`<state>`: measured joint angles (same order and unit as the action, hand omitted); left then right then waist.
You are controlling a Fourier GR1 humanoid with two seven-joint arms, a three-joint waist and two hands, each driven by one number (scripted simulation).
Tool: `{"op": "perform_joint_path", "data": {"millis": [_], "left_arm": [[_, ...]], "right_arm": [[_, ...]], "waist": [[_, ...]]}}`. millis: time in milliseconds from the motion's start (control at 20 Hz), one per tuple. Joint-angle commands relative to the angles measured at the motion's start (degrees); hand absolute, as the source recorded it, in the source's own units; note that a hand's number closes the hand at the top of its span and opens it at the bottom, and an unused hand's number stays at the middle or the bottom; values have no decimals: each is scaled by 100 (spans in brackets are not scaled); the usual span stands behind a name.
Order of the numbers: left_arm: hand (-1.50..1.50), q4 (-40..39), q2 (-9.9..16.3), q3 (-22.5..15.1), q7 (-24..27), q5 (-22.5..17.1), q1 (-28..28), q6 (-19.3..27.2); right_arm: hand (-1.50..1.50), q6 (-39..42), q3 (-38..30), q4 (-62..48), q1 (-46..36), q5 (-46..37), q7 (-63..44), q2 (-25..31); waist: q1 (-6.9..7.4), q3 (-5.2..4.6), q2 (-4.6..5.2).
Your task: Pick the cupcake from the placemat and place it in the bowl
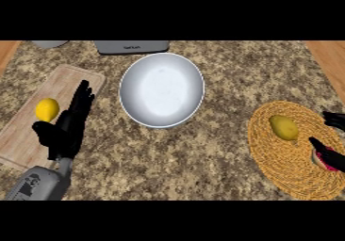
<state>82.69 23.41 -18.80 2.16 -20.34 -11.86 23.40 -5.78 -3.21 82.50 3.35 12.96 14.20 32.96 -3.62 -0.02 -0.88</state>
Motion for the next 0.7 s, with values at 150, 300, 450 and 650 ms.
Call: {"op": "perform_joint_path", "data": {"millis": [150, 300, 450, 650], "left_arm": [[0, 362, -87, -245, 133, 135, 441, -136], [0, 99, -112, -21, -256, 163, -147, -332], [0, 3, -305, -156, 102, 274, 154, -275], [0, 452, -353, -217, -295, 454, 112, -118]], "right_arm": [[-150, -368, -753, 1118, 1622, 254, 2030, -735], [-150, -278, -1114, 1587, 2092, 235, 1880, -597], [-150, -562, -1495, 2147, 2443, 60, 824, -82], [-150, -567, -1645, 2632, 2456, -129, -432, 298]], "waist": [[166, 2, 35], [246, -1, 74], [239, -10, 82], [319, -5, 79]]}}
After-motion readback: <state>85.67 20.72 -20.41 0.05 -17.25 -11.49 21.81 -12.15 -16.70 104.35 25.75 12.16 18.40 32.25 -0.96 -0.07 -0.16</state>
